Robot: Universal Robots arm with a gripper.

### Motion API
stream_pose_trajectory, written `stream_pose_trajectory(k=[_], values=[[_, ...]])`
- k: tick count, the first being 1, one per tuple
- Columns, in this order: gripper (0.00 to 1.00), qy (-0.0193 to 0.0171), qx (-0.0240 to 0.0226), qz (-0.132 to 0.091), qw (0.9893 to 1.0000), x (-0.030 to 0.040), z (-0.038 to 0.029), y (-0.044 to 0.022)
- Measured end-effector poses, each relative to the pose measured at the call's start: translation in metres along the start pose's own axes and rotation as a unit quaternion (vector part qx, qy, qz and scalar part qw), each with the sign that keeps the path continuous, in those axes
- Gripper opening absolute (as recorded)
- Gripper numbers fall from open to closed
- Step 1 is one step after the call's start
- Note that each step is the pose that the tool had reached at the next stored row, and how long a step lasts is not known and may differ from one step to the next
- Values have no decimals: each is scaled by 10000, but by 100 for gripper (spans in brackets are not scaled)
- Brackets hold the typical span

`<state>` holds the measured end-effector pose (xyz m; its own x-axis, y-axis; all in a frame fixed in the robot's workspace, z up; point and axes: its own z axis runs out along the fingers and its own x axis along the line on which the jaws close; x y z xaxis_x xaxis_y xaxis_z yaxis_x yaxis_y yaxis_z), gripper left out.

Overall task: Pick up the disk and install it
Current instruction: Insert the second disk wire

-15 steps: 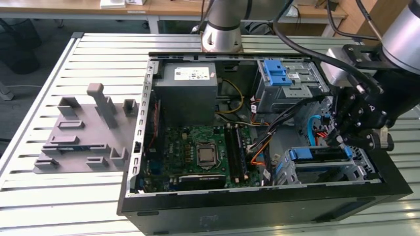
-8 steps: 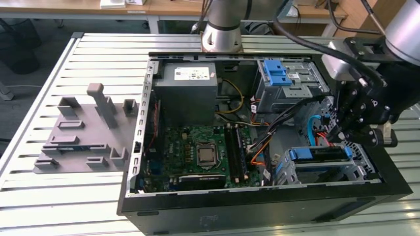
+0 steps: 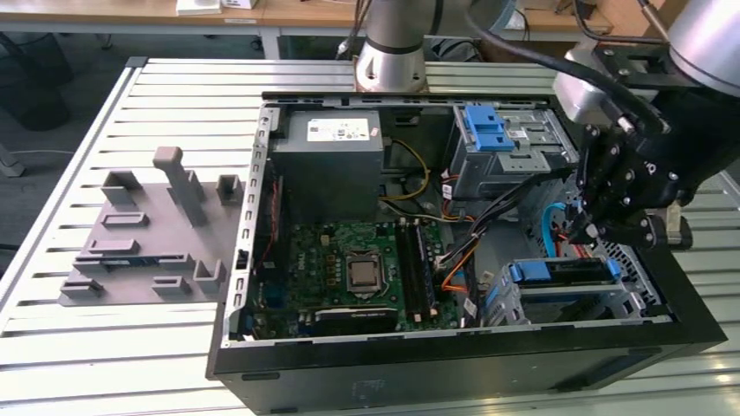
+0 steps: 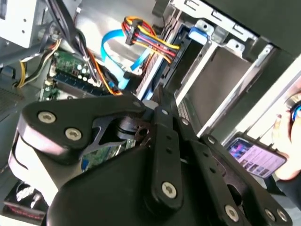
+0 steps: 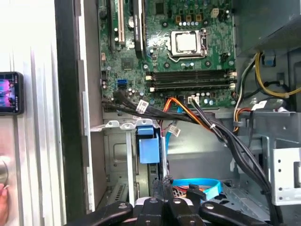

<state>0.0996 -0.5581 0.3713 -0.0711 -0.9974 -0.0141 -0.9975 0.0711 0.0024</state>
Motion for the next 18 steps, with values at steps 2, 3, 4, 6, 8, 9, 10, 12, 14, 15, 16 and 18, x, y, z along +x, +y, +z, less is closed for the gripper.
stream_pose_trajectory(k=[2, 3, 4, 6, 8, 9, 10, 12, 14, 15, 16, 18], values=[[11, 2, 0, -1, 10000, -10, -77, 1], [11, 1, -2, -1, 10000, -19, -115, 2], [11, 2, -3, 0, 10000, -31, -146, 4], [11, 1, -6, 0, 10000, -62, -173, 6], [11, 0, -8, -8, 10000, -105, -174, 9], [11, 2, -9, -19, 10000, -129, -174, 11], [11, 3, -10, -28, 10000, -159, -174, 13], [11, 9, -10, -29, 10000, -193, -173, 15], [11, 22, -16, -29, 10000, -200, -173, 16], [11, 32, -26, -30, 10000, -204, -173, 14], [11, 42, -48, -29, 10000, -208, -172, 10], [11, 49, -92, -29, 9999, -226, -170, 6]])
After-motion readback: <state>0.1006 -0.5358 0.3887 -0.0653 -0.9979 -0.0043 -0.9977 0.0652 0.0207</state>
